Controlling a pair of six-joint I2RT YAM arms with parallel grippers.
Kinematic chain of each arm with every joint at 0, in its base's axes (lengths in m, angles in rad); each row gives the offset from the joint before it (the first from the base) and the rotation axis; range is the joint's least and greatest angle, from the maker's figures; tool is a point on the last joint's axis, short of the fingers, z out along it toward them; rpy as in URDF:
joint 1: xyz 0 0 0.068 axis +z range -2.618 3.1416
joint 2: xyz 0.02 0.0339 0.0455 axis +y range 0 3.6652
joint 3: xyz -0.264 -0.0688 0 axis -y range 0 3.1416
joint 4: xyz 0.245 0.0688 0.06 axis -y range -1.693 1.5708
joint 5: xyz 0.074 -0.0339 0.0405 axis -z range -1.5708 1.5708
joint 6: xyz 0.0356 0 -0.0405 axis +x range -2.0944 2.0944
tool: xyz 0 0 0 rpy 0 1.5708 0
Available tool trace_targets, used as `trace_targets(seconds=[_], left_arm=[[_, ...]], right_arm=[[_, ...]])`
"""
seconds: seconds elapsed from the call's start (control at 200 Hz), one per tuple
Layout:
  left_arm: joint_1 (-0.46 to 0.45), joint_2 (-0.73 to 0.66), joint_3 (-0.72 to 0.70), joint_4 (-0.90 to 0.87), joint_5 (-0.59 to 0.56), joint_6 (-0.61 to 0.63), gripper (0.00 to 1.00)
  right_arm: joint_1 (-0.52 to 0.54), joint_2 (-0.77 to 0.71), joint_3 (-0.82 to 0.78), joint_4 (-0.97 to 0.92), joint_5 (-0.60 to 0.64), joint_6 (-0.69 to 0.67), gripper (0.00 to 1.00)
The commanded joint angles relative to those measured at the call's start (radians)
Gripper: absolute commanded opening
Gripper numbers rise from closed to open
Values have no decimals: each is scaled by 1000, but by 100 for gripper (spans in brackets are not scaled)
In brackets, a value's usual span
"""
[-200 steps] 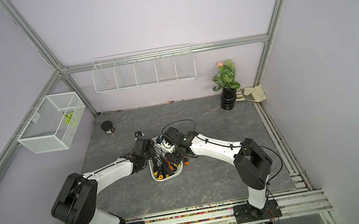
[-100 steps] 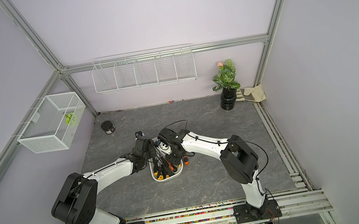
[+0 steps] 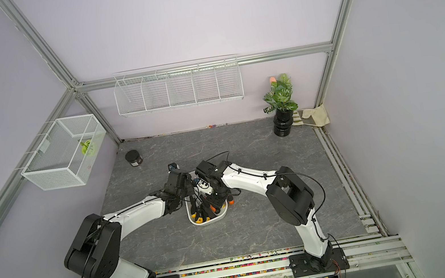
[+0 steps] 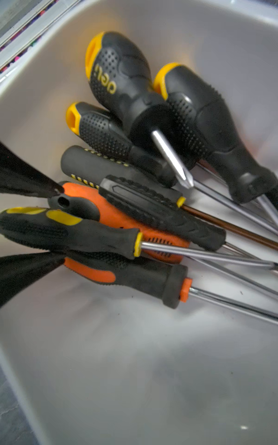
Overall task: Take out the screwdriver from the storage box
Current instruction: Pick up the screwdriver from the storage box.
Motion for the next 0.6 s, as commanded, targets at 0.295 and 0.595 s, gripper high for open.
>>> trace_targets(seconds=[0.295, 0.595], left_arm=[[19, 2, 23, -3, 7, 1, 0], [25, 6, 19, -1, 9, 1, 0]], right_arm=[[-38, 35, 12, -53, -50, -1, 29], [-32, 15, 28, -56, -100, 9, 5]])
